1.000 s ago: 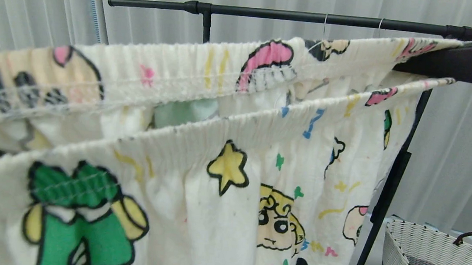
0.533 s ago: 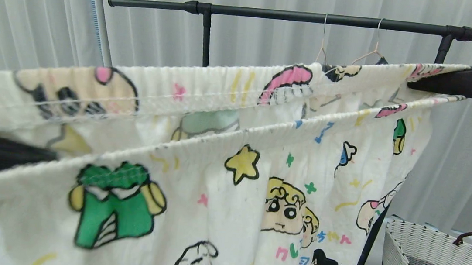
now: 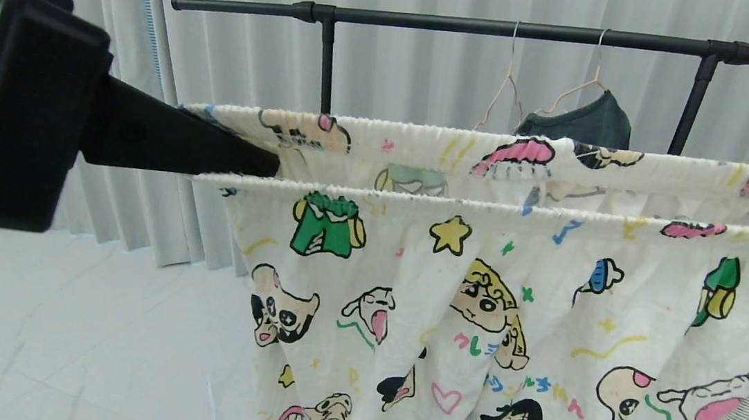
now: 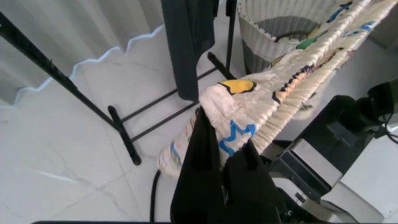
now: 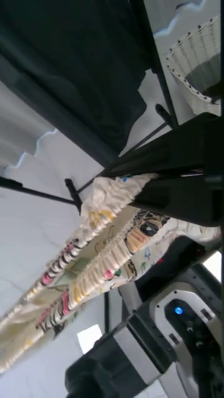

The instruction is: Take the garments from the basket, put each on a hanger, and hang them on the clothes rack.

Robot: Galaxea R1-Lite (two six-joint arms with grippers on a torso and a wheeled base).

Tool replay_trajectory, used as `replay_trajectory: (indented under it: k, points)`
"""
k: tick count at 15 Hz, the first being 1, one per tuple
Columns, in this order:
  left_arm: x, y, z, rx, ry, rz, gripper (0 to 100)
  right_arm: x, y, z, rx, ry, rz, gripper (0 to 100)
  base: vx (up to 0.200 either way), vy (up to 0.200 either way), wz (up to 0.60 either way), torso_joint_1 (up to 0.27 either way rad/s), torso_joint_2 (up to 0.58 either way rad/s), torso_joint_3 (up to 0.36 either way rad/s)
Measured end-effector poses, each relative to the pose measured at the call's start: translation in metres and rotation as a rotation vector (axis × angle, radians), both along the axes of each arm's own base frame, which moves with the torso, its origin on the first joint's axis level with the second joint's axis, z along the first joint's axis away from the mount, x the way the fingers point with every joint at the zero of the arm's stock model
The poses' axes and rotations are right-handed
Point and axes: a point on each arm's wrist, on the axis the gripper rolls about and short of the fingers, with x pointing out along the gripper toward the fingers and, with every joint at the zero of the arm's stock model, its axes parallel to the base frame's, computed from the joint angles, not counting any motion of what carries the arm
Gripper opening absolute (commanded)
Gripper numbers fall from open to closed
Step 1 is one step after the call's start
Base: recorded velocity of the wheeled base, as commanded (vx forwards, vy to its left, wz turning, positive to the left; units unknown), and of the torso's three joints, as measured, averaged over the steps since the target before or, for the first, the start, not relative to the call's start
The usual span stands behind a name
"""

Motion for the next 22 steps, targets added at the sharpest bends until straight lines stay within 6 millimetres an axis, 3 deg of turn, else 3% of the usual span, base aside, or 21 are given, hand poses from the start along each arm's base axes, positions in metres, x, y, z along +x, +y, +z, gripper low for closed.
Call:
replay_trajectory:
  k: [5,19,20,22]
  points:
    - [-0.001,-0.002,0.0,0.0,0.0,-0.009,0,-0.001,0.001,0.005,0.045,-0.052,0.013,0,0.0,0.0,0.0,0.0,0.0,0.0]
    - [-0.005,0.001,0.004,-0.009,-0.02,-0.015,0,0.002,0.004,-0.007,0.023,-0.052,-0.002,0,0.0,0.0,0.0,0.0,0.0,0.0]
    - [-0.006,0.001,0.004,-0.009,-0.021,-0.017,0,0.002,0.004,-0.008,0.022,-0.05,-0.002,100,0.0,0.0,0.0,0.0,0.0,0.0]
    - [-0.007,0.0,0.004,-0.008,-0.021,-0.023,0,0.002,0.004,-0.01,0.016,-0.045,-0.002,100,0.0,0.0,0.0,0.0,0.0,0.0]
